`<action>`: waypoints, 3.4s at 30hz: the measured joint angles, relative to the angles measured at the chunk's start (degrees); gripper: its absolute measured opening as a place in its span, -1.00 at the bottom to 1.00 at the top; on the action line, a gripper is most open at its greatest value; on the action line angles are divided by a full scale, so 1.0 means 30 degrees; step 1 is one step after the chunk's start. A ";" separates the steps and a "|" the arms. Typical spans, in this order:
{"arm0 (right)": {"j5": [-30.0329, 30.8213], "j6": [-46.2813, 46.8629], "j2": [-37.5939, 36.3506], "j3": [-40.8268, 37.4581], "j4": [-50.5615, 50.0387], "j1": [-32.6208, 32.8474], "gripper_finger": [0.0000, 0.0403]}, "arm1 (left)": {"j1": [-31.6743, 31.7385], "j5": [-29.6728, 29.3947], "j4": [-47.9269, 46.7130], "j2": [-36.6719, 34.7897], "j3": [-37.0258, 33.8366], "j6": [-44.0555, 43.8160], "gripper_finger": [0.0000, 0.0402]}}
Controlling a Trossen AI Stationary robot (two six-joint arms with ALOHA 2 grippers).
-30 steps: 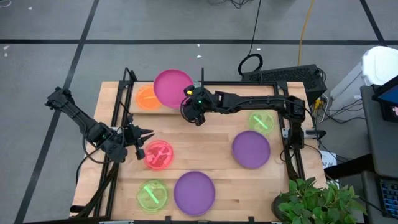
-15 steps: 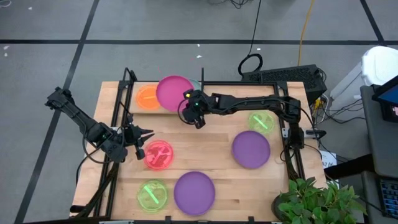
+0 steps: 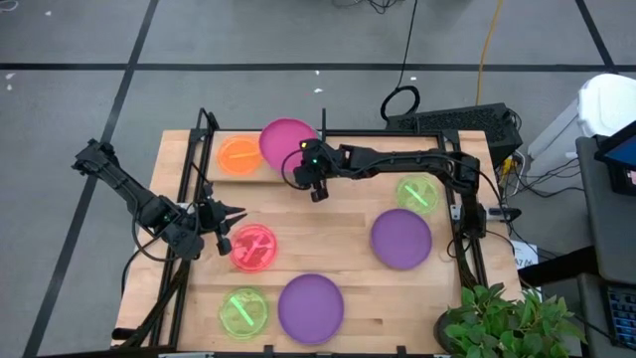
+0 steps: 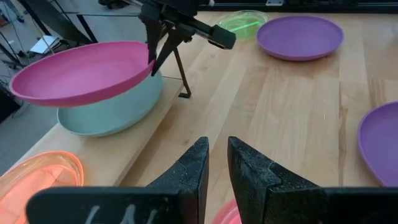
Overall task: Place and stack plates onto a shelf
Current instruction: Stack the pink plate on the blue plate on the shelf, then stack the top transparent green plate on the transparent orange plate on the shelf
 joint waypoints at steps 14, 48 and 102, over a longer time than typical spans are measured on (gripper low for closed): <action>0.0413 0.0966 -0.0029 -0.1126 0.0624 -0.0066 -0.97 | -0.0007 -0.0006 0.0000 0.0000 0.0000 0.0020 -0.67; 0.1080 0.0708 -0.0029 -0.1144 0.0900 0.0024 -0.59 | -0.0001 0.0153 0.0000 0.0000 0.0007 0.0311 -0.67; 0.3193 1.2932 -0.4884 -0.2187 -1.1360 0.6704 -0.53 | -0.0058 0.3112 0.0877 0.3571 0.0022 -0.2846 -0.67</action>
